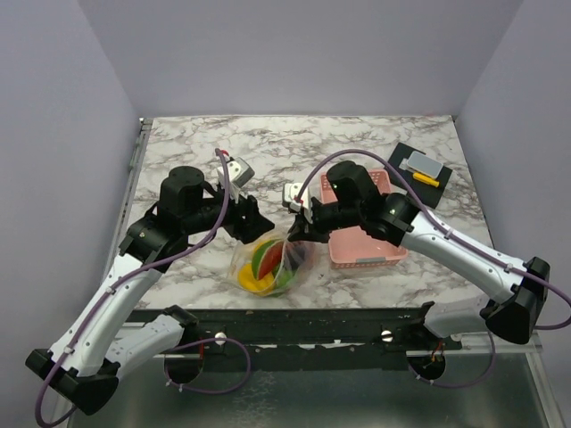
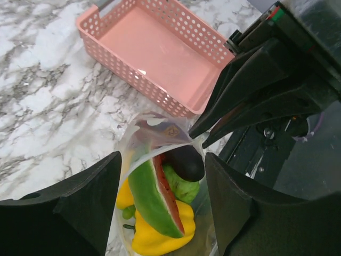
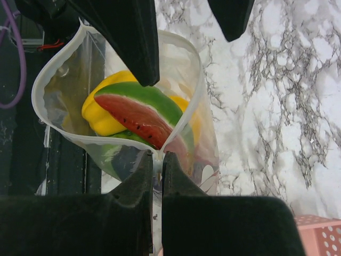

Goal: Place the food in the zip-top bag and seal the zipper
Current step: Zip the zipper food storage bag at the center of the board.

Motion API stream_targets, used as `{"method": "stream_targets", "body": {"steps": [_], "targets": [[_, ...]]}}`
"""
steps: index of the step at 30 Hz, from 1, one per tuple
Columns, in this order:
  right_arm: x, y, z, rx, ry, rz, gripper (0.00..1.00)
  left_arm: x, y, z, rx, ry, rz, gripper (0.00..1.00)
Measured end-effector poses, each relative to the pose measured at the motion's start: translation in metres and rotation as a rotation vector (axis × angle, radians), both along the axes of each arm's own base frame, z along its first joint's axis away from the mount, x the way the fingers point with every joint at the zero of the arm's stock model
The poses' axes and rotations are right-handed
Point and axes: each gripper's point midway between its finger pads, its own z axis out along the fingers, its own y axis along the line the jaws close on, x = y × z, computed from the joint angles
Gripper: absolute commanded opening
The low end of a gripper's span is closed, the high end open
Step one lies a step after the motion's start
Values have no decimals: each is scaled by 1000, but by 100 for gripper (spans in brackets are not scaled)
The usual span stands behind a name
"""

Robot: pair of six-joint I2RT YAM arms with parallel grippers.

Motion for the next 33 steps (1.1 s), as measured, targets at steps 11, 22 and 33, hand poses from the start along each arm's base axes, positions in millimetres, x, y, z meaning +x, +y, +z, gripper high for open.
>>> {"method": "stream_targets", "body": {"steps": [11,22,33], "targets": [[-7,-13,-2,-15,16,-26,1,-12,-18,-23,-73,43,-117,76],[-10,-14,-1,-17,58,-44,1,-18,-28,-16,-139,-19,-170,76],[-9,-9,12,-1,105,-74,1,-30,-44,-28,-140,-12,-248,76]]}}
